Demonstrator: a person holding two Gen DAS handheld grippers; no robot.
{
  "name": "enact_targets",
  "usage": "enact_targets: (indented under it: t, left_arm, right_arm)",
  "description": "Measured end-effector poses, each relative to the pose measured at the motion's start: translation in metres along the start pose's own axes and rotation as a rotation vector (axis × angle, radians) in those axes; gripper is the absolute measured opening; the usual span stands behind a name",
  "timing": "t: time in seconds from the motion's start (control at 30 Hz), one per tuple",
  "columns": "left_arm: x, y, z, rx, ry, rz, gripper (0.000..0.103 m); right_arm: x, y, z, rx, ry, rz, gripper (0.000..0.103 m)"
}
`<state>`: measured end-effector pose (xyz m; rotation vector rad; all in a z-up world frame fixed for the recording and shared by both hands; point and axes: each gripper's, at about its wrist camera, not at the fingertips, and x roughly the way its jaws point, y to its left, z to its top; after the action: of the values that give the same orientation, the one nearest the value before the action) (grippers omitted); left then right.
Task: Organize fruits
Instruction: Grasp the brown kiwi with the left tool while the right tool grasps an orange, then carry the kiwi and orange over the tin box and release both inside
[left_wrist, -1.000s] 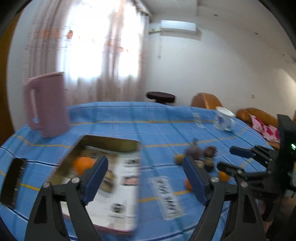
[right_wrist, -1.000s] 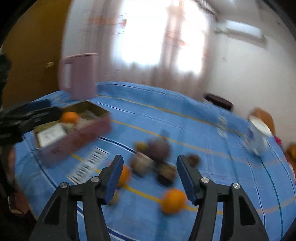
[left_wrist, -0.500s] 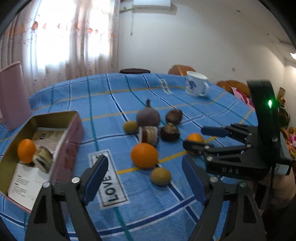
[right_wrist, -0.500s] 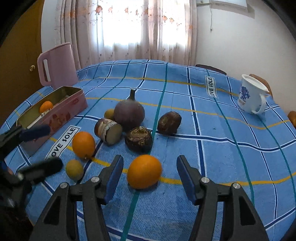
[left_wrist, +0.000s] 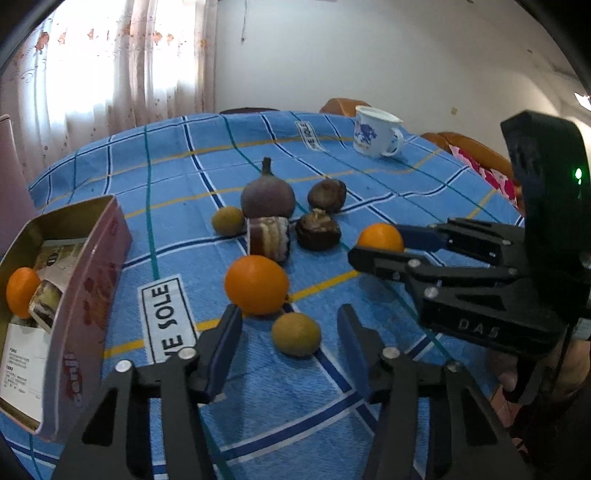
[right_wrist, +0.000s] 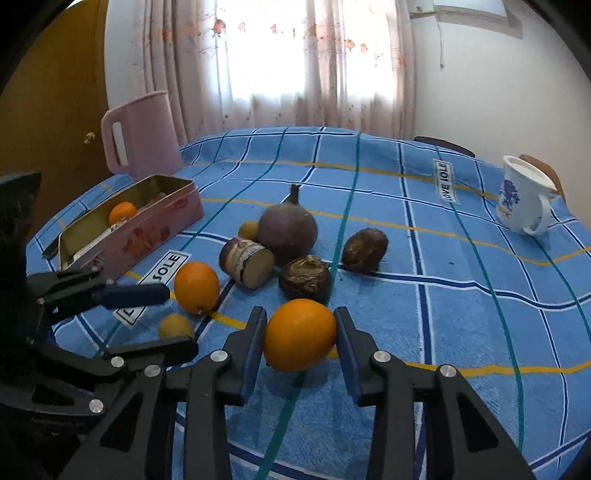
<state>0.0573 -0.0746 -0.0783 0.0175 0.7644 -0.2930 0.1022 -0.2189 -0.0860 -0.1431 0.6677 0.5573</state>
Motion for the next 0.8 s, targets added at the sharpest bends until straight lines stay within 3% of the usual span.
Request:
enact_targets:
  t: [0.13, 0.23, 0.33, 0.5, 0.8]
  left_arm:
    - [0.005, -0.001, 0.001, 0.004, 0.030, -0.002, 0.046]
    - [0.007, 0.004, 0.000, -0.015, 0.046, -0.031, 0.033]
    - [0.005, 0.005, -0.001, -0.020, 0.041, -0.045, 0.030]
    - [0.001, 0.007, -0.002, -0.031, 0.021, -0.062, 0.029]
    - [-0.015, 0.005, -0.003, -0.022, -0.102, -0.031, 0.029]
  right_arm:
    - [-0.001, -0.001, 0.001, 0.012, -0.007, 0.009, 0.039]
    - [-0.002, 0.001, 0.001, 0.002, -0.012, 0.004, 0.039]
    - [-0.003, 0.001, -0.001, 0.004, -0.018, 0.005, 0.039]
    - [-0.011, 0.003, -0.003, -0.015, -0.061, -0.005, 0.039]
    - [-0.023, 0.007, -0.005, -0.046, -0.130, -0.005, 0.039]
